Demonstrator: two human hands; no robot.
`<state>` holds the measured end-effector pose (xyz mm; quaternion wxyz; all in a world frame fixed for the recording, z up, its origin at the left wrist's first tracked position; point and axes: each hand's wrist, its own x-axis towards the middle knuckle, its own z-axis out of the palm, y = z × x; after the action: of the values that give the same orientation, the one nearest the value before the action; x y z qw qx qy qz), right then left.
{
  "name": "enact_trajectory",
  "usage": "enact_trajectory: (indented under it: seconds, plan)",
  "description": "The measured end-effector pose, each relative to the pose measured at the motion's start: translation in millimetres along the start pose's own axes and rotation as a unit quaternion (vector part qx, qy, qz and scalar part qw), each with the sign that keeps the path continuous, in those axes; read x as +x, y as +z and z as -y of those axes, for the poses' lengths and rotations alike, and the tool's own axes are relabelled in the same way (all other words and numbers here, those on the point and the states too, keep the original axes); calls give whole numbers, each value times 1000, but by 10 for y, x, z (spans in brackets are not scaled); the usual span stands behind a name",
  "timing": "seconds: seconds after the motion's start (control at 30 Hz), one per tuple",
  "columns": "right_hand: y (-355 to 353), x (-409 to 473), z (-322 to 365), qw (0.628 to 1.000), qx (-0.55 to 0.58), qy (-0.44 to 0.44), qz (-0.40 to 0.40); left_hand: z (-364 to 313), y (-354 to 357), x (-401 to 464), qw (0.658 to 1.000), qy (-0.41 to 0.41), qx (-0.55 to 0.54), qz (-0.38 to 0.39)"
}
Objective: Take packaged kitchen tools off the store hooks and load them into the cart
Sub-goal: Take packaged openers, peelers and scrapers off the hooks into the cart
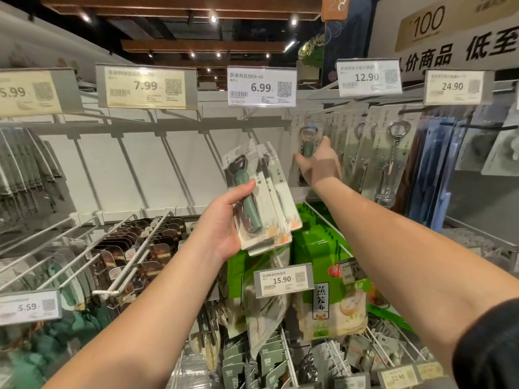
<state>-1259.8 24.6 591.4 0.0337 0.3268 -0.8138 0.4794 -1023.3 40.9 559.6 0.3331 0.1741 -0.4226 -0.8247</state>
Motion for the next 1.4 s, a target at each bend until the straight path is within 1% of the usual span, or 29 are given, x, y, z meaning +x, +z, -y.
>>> enact_trajectory:
  seconds: [0.13,0.23,0.27,0.37,0.4,0.47,0.5,0.57,0.63,0.7,0.83,0.93,1.07,1.2,1.3,1.4]
  plan:
    - [-61,-64,10,999,-32,1,8,20,-12,3,1000,-8,-5,3]
    - [-163,-205,20,994,-102,6,25,34,-12,-14,1000,-13,-5,9]
    - [-219,-278,13,995,-91,-7,27,38,-20,-20,1000,-13,-4,10]
    - [-394,-604,-50,996,47,-43,56,50,-60,-61,1000,-13,-1,19]
    - [-455,-752,-77,991,99,-49,77,56,-78,-73,1000,-12,-2,23]
    - [-543,-1046,-152,969,201,-45,140,75,-94,-105,999,-11,-6,29]
    - [-560,-1176,-213,957,232,-35,170,87,-90,-122,999,-13,-7,33]
    - [-542,-1384,-340,948,242,-15,206,124,-77,-146,999,-21,-10,41]
    - [-502,-1520,-440,942,250,7,223,175,-61,-169,998,-30,-14,46]
    - [-479,-1573,-489,937,267,27,224,229,-55,-177,998,-36,-9,44]
    - [-521,-1596,-481,945,251,9,208,325,-21,-186,998,-47,10,46]
    - [-520,-1601,-485,945,265,12,192,369,15,-183,997,-51,18,56]
    - [-523,-1591,-539,950,274,5,151,379,42,-166,997,-40,34,61]
    - [-604,-1548,-601,952,274,25,134,337,55,-150,997,-19,44,63]
    - [-713,-1514,-622,944,302,22,131,280,20,-108,997,-9,50,54]
    - [-816,-1485,-643,927,352,26,127,229,4,-66,998,-6,40,55]
